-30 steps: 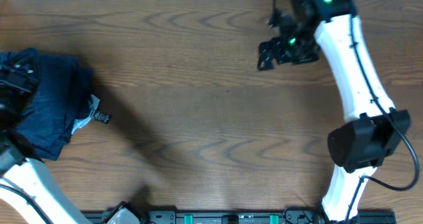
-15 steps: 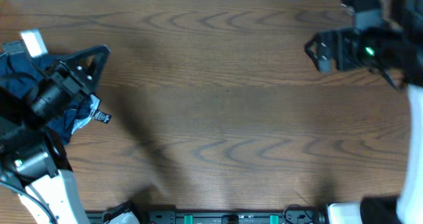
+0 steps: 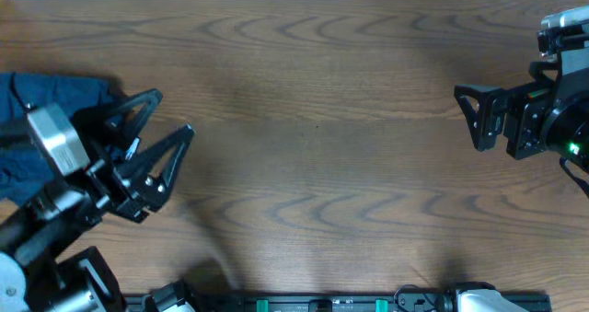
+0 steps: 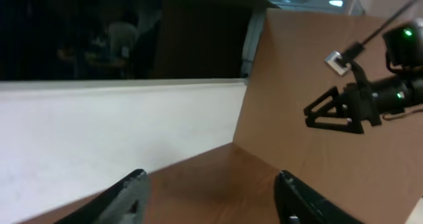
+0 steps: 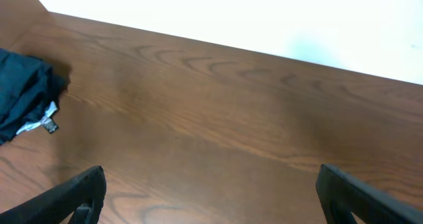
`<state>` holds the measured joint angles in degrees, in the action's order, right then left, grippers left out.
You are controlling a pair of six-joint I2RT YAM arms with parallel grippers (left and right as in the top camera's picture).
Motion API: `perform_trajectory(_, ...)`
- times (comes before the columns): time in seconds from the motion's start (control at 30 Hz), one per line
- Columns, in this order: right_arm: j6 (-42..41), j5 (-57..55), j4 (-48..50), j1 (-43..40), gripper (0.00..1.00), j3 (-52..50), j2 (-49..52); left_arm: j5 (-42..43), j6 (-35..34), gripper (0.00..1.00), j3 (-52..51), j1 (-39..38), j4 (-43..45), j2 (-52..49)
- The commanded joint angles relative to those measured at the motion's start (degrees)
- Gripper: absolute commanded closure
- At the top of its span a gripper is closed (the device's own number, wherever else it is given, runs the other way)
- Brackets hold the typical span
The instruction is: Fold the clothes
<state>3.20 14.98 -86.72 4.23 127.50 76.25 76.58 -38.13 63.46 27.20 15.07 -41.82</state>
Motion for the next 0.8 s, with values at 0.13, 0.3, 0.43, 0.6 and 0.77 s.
perform_trajectory(0.13,0.09,0.24,-1.92,-0.42,0.01,0.22,0.68,-2.43,1.42,0.34,0.31,0.37,0.02,-3.45)
perform_trajectory(0.3,0.07,0.24,-2.95,-0.42,0.01,0.22,0.68,-2.45,0.98,0.22,0.31,0.37,0.04,-5.25)
perform_trajectory(0.43,0.09,0.24,-3.41,-0.42,0.01,0.22,0.68,-2.47,1.03,0.11,0.31,0.37,0.04,-5.77)
perform_trajectory(0.6,0.09,0.24,-3.56,-0.42,0.01,0.22,0.68,-3.19,1.36,0.04,0.31,0.37,0.07,-6.47)
perform_trajectory(0.77,0.09,0.24,-3.56,-0.42,0.01,0.22,0.68,-6.67,2.32,0.02,0.31,2.34,-2.78,-8.00)
